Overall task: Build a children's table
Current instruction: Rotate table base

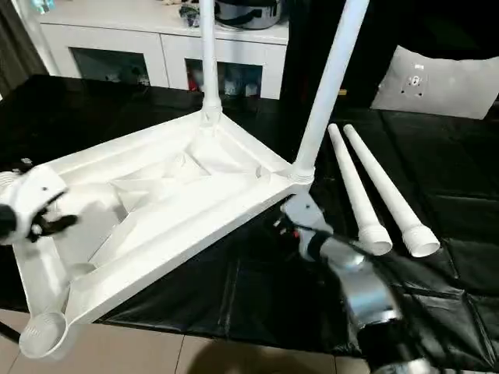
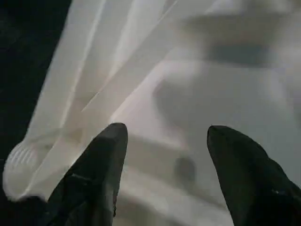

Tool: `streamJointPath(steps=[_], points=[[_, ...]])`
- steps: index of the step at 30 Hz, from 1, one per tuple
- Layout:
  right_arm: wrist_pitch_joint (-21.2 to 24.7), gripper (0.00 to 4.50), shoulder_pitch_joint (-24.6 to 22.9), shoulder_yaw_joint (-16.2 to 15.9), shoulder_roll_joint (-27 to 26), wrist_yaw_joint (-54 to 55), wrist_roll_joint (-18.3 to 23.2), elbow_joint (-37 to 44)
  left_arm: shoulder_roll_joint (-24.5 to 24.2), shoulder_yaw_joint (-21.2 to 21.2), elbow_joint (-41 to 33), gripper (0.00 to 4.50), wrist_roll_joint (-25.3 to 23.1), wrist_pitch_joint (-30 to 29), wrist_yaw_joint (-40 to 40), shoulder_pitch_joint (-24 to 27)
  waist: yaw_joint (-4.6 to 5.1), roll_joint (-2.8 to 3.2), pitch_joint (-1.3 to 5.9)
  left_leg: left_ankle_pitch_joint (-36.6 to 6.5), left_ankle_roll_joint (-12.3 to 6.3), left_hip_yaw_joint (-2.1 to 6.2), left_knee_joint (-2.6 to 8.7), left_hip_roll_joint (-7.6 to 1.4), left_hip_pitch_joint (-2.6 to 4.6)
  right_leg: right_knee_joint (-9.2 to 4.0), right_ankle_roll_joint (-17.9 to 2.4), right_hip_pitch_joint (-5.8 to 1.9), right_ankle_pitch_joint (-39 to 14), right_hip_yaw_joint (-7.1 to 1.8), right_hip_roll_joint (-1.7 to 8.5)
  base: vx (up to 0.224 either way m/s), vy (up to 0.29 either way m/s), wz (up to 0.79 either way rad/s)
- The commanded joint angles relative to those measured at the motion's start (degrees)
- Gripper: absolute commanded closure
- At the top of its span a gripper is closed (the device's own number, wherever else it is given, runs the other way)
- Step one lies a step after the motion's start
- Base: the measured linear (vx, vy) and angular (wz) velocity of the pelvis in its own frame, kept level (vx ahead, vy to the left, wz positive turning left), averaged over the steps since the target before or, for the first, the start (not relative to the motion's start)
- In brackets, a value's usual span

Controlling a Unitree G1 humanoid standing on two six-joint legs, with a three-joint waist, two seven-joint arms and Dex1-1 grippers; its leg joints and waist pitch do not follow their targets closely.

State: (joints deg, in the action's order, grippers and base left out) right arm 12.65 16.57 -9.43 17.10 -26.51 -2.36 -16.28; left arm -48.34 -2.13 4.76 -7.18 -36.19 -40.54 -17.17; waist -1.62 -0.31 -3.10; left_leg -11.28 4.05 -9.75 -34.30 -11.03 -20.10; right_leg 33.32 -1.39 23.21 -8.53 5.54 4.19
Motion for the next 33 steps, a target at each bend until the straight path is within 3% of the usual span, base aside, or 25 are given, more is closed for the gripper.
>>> streamJointPath(steps=[1,6,11,13,16,17,23,24,25,26,29,33], points=[[1.39,0.0,0.27,0.63,0.04,1.48,-0.65,1.1,-0.45,0.74,0.73,1.47,-1.27,-0.31,1.2,-0.78,0.29,0.82,3.33,-16.57,-0.53,0.79,4.42,-1.59,0.52,-4.32,-7.58,-2.34,-24.45,-2.91,3.37,0.0,0.0,0.0],[2.56,0.0,2.16,0.09,-2.43,4.84,-0.63,-0.09,-1.03,-0.75,2.76,1.47,-2.48,-0.61,2.32,-0.18,0.33,0.94,3.43,-16.62,-0.28,0.84,4.47,-1.63,0.56,-4.05,-8.17,-2.33,-22.69,-2.96,3.44,0.0,0.0,0.0],[2.76,0.0,3.45,-0.21,-4.15,5.62,-1.53,-1.3,-3.05,-1.41,3.67,1.47,-6.67,-1.93,6.24,0.13,0.32,0.77,3.41,-15.74,-0.24,0.73,4.49,-1.7,0.51,-3.83,-8.89,-2.4,-20.77,-3.15,3.53,0.0,0.0,0.0],[2.65,0.0,3.88,-0.45,-4.56,5.68,-1.7,-1.83,-3.31,-0.81,4.4,1.47,-6.74,-1.92,6.74,0.25,0.43,0.49,3.4,-15.46,-0.21,0.78,4.55,-1.69,0.28,-3.71,-8.8,-2.58,-20.62,-3.14,3.51,0.0,0.0,0.0],[2.64,0.0,4.11,-0.65,-4.69,5.89,-1.7,-2.19,-3.54,-1.03,4.83,1.47,-6.95,-1.56,6.67,0.45,0.71,0.69,3.42,-15.42,-0.19,0.78,4.47,-1.65,0.43,-3.74,-8.91,-2.45,-20.57,-3.18,3.52,0.0,0.0,0.0],[2.52,0.0,4.39,-0.85,-4.82,6.06,-1.75,-2.71,-3.46,-1.05,5.14,1.47,-6.78,-1.56,6.58,0.68,0.78,0.5,3.41,-15.42,-0.27,0.76,4.45,-1.62,0.39,-3.74,-8.93,-2.48,-20.68,-3.16,3.51,0.0,0.0,0.0],[2.24,0.0,5.13,-1.52,-5.27,6.05,-2.38,-4.56,-3.63,-1.74,7.34,1.47,-7.83,-0.72,7.86,1.23,1.07,0.69,3.39,-16.31,-0.25,0.84,4.46,-1.66,0.48,-3.83,-9.09,-2.35,-21.23,-3.14,3.56,0.0,0.0,0.0],[2.21,0.0,5.03,-1.55,-5.29,5.99,-2.44,-4.58,-3.87,-1.72,7.61,1.47,-8.0,-0.59,8.03,1.24,1.1,0.37,3.38,-16.33,-0.32,0.81,4.46,-1.68,0.49,-3.88,-9.06,-2.34,-21.38,-3.13,3.56,0.0,0.0,0.0],[2.16,0.0,4.91,-1.51,-5.35,5.91,-2.56,-4.59,-4.12,-1.7,7.86,1.47,-8.08,-0.47,8.14,1.25,1.01,0.56,3.41,-16.19,-0.27,0.88,4.49,-1.74,0.52,-3.77,-9.13,-2.37,-21.17,-3.18,3.62,0.0,0.0,0.0],[2.16,0.0,4.91,-1.51,-5.35,5.91,-2.56,-4.59,-4.12,-1.7,7.86,1.72,-8.08,-0.47,8.14,1.25,1.03,0.61,3.38,-16.11,-0.21,0.89,4.53,-1.77,0.49,-3.75,-9.19,-2.38,-20.84,-3.18,3.63,0.0,0.0,0.0],[1.78,0.0,4.62,-1.58,-5.8,5.77,-2.55,-5.29,-1.88,-1.84,8.04,1.86,-4.2,0.23,3.53,2.08,1.03,0.34,3.35,-16.34,-0.13,0.85,4.56,-1.78,0.46,-3.78,-9.53,-2.33,-20.85,-3.24,3.73,0.0,0.0,0.0],[1.6,0.0,5.25,-1.74,-6.29,5.64,-2.36,-6.56,-0.47,-3.56,7.51,2.3,-2.05,-0.11,-0.37,3.08,1.04,0.43,3.33,-16.45,0.02,0.83,4.59,-1.78,0.45,-3.8,-9.74,-2.38,-20.75,-3.3,3.79,0.0,0.0,0.0]])
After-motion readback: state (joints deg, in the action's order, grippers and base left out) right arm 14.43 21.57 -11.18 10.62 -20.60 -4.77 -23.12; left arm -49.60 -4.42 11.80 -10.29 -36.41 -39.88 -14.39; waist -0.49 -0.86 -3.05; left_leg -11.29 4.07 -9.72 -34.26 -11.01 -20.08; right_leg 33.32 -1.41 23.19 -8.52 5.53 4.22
